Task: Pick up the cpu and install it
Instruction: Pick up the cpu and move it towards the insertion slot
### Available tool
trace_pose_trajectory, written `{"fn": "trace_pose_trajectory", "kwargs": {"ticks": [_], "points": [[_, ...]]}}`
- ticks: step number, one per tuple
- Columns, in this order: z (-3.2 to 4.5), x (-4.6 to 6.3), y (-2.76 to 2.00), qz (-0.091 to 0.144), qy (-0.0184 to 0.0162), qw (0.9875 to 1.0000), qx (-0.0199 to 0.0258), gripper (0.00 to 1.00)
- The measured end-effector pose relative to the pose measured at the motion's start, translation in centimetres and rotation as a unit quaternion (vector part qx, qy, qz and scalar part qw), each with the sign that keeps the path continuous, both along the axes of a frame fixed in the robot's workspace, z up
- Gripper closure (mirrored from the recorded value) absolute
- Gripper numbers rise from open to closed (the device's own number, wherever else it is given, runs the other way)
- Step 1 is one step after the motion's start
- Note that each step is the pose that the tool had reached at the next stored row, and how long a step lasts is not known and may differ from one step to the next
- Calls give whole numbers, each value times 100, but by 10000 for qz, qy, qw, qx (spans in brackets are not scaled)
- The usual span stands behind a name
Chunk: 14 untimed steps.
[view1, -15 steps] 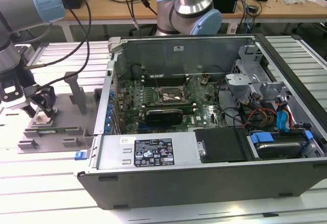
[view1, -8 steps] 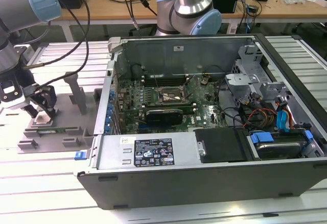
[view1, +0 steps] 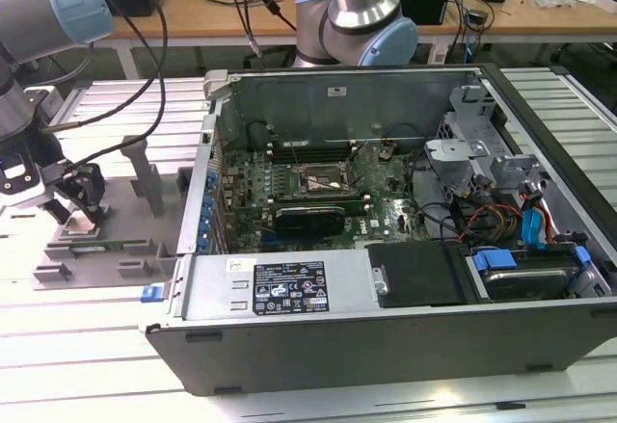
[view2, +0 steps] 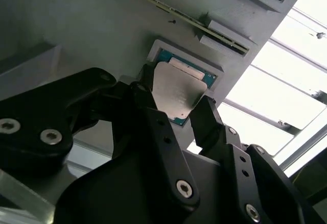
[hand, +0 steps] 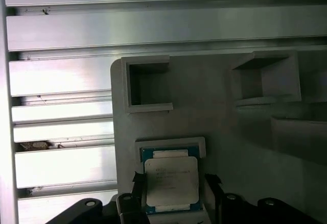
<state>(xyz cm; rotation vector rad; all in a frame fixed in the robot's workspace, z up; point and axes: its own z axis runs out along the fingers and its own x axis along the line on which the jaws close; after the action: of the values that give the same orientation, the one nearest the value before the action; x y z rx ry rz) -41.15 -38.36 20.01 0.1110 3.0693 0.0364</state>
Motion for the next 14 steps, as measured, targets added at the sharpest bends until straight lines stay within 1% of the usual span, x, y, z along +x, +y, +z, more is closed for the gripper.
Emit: {"fn": "trace_pose_trajectory", "kwargs": {"ticks": [2, 4, 8, 10, 14], "points": [[-1, 0, 0, 0, 0, 10000, 0, 43], [-4, 0, 0, 2, -1, 10000, 0, 31], [-45, 0, 0, 224, 3, 9997, 1, 31], [-60, 1, 0, 264, 8, 9997, 5, 31], [-99, 5, 0, 279, 82, 9996, 17, 31]]}}
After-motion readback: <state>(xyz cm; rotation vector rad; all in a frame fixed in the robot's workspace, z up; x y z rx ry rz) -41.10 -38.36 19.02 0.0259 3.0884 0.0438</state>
